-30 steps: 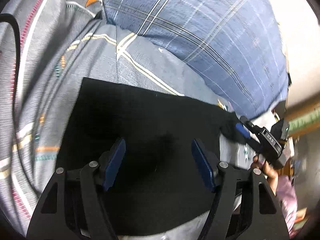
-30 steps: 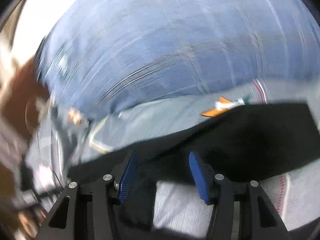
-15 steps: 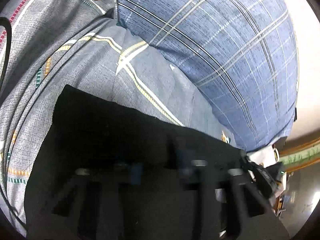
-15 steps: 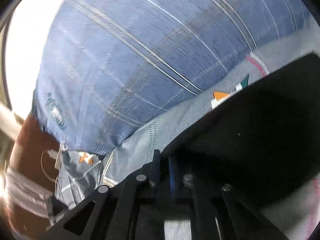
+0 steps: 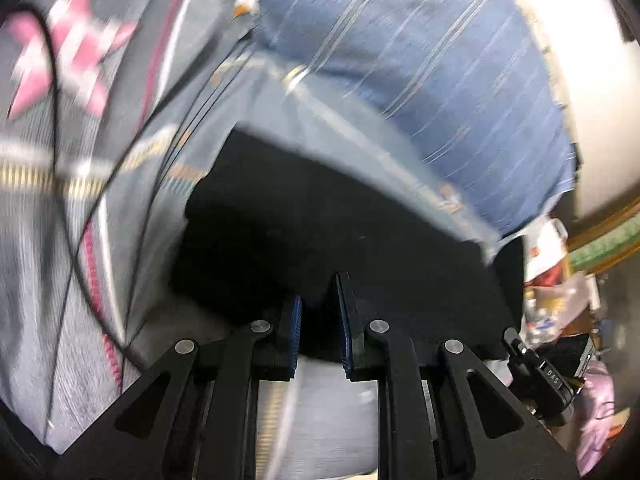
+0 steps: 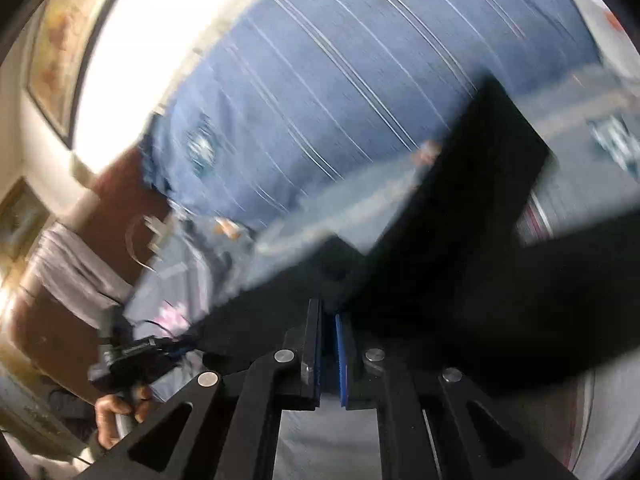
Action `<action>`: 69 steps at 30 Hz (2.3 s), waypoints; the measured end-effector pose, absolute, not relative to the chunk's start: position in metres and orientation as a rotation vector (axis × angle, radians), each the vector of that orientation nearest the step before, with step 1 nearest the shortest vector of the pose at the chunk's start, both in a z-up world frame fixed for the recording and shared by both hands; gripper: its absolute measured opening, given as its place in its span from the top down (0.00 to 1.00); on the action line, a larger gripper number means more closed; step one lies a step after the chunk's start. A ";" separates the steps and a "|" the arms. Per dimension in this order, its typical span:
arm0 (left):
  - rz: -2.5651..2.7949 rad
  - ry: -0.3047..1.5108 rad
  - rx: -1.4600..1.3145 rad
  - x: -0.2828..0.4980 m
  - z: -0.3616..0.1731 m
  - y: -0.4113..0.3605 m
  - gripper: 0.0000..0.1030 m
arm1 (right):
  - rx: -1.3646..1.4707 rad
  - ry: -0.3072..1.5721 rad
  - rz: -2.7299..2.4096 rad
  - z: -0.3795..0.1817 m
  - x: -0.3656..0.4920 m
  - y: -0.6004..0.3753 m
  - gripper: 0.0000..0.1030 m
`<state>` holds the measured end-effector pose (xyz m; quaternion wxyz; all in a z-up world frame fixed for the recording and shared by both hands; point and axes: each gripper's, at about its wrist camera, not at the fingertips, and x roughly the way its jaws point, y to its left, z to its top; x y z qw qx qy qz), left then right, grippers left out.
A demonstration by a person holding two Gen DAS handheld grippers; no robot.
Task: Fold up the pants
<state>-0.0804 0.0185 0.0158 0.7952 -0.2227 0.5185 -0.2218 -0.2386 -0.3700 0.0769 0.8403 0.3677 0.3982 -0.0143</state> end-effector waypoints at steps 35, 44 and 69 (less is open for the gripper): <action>-0.503 0.989 -0.287 -0.118 0.053 0.002 0.76 | 0.943 0.716 -0.324 0.069 -0.297 -0.443 0.52; -0.572 1.062 -0.263 -0.106 0.038 -0.050 0.69 | 0.944 0.688 -0.402 0.051 -0.266 -0.499 0.96; -0.399 1.028 -0.416 -0.090 0.035 0.039 0.35 | 0.402 0.872 0.129 0.102 -0.255 -0.308 0.71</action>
